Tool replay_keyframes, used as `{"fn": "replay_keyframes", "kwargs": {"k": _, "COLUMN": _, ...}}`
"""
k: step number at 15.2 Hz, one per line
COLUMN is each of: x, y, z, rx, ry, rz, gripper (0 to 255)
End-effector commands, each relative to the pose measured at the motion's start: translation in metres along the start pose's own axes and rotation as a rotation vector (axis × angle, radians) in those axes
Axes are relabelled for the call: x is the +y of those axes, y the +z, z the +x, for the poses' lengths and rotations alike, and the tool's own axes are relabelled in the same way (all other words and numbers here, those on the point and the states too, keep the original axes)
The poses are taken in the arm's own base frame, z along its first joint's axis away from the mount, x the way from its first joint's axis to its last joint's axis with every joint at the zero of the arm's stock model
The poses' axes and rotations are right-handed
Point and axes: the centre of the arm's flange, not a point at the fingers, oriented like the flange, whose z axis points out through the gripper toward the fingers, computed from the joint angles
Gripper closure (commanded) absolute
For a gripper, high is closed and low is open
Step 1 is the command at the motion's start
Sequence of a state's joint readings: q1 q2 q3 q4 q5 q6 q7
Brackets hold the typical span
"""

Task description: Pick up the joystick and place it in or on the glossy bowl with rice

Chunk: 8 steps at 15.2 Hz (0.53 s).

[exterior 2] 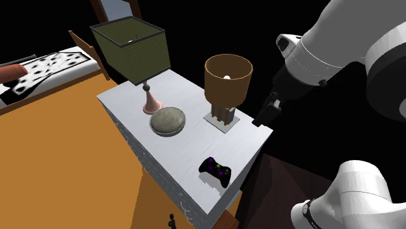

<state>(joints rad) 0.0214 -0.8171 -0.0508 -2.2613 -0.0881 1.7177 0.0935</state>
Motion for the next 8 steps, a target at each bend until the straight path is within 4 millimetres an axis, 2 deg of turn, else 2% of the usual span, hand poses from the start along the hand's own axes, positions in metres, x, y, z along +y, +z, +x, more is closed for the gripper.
{"fn": "replay_keyframes", "kwargs": {"k": 1, "x": 0.0, "y": 0.0, "z": 0.0, "rx": 0.0, "ry": 0.0, "rz": 0.0, "gripper": 0}}
{"fn": "replay_keyframes", "kwargs": {"k": 8, "x": -0.019, "y": 0.09, "z": 0.001, "rx": -0.012, "ry": 0.025, "rz": 0.02, "gripper": 0}}
